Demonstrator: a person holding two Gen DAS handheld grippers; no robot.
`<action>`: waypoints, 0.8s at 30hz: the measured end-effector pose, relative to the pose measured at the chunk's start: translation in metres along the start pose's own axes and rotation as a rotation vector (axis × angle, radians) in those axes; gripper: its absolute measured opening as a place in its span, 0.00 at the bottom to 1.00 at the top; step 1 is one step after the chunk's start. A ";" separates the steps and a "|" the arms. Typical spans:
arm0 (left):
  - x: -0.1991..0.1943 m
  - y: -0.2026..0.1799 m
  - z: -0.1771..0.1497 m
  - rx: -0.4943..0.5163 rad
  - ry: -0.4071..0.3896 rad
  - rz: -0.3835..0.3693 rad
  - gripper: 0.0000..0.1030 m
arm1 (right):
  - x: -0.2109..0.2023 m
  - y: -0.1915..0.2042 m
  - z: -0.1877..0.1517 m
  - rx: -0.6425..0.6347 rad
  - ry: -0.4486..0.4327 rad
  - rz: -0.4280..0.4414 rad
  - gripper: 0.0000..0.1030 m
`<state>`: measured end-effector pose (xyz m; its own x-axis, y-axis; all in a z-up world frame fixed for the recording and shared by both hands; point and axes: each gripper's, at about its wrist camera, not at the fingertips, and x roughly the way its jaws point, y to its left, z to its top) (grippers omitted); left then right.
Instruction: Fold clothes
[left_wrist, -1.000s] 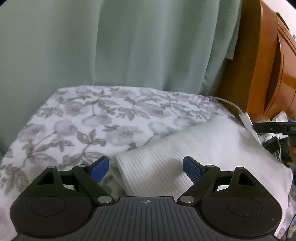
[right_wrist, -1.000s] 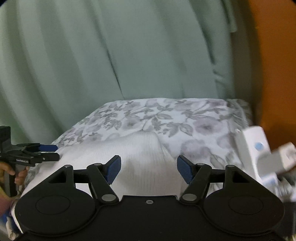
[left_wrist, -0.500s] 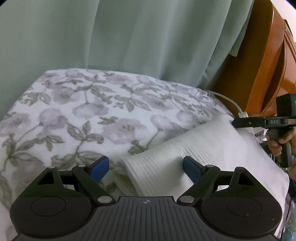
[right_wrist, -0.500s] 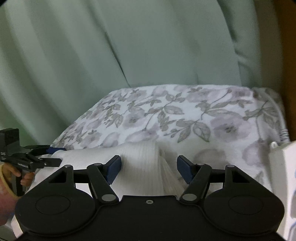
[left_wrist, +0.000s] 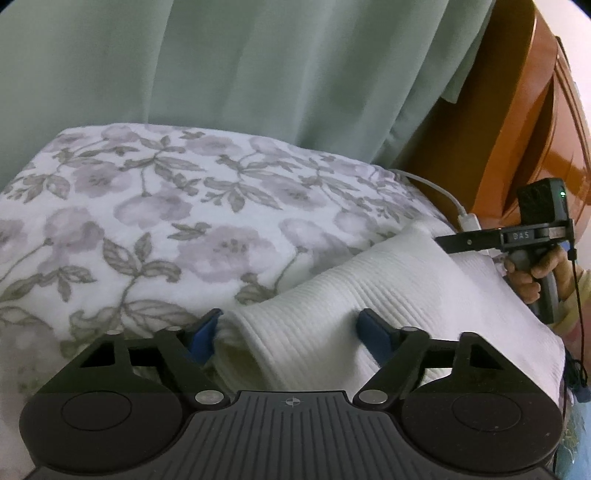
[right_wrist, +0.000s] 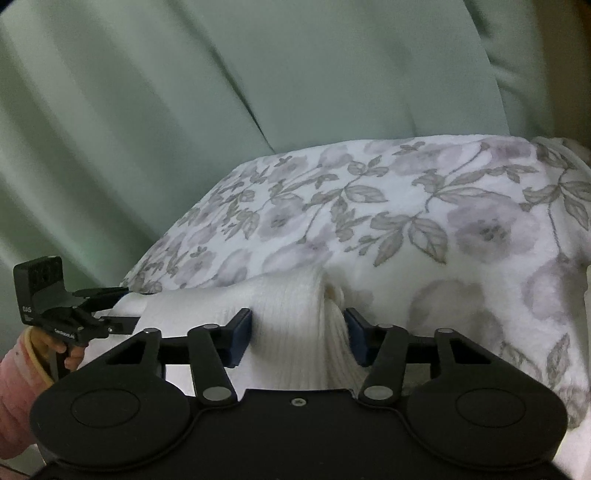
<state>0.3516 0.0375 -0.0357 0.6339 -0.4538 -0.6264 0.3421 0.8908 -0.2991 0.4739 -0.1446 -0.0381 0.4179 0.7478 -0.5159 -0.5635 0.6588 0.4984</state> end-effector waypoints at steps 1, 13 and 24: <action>-0.001 0.000 0.000 -0.002 -0.002 -0.009 0.61 | -0.001 0.000 0.000 -0.002 0.001 0.004 0.45; -0.021 -0.031 -0.007 0.058 -0.120 0.050 0.22 | -0.022 0.020 -0.012 -0.053 -0.127 -0.030 0.24; -0.014 -0.031 0.030 0.066 -0.193 0.103 0.21 | -0.032 0.025 0.005 -0.048 -0.247 -0.076 0.23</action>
<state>0.3528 0.0157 0.0039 0.7867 -0.3628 -0.4995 0.3098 0.9318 -0.1889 0.4497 -0.1516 -0.0053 0.6180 0.6979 -0.3620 -0.5545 0.7133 0.4285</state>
